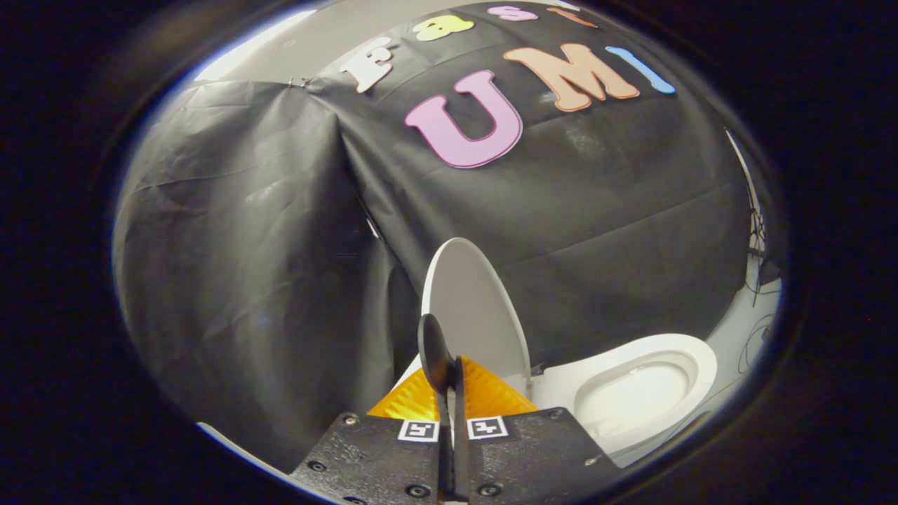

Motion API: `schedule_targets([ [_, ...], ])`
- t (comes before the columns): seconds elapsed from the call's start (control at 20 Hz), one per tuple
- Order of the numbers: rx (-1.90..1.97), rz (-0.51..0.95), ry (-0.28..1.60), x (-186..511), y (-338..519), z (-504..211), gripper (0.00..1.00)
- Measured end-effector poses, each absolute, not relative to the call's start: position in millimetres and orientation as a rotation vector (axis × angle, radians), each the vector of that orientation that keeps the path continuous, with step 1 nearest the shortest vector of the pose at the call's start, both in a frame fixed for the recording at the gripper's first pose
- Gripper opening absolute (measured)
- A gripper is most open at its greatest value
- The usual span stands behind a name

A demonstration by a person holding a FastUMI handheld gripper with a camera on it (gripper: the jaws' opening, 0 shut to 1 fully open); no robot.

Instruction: Open the toilet lid.

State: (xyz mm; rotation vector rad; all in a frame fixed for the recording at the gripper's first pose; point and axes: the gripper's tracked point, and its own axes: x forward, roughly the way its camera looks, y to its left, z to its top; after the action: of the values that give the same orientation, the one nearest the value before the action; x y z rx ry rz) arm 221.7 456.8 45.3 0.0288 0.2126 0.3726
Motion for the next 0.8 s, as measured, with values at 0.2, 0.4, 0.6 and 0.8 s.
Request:
schedule_targets([
  [0.2, 0.020, 0.404, 0.229, 219, 474, 38, 0.00],
  [0.4, -0.040, 0.441, 0.255, 219, 495, 29, 0.00],
  [0.6, -0.082, 0.477, 0.285, 227, 519, 22, 0.00],
  [0.8, -0.103, 0.506, 0.310, 230, 528, 16, 0.01],
])
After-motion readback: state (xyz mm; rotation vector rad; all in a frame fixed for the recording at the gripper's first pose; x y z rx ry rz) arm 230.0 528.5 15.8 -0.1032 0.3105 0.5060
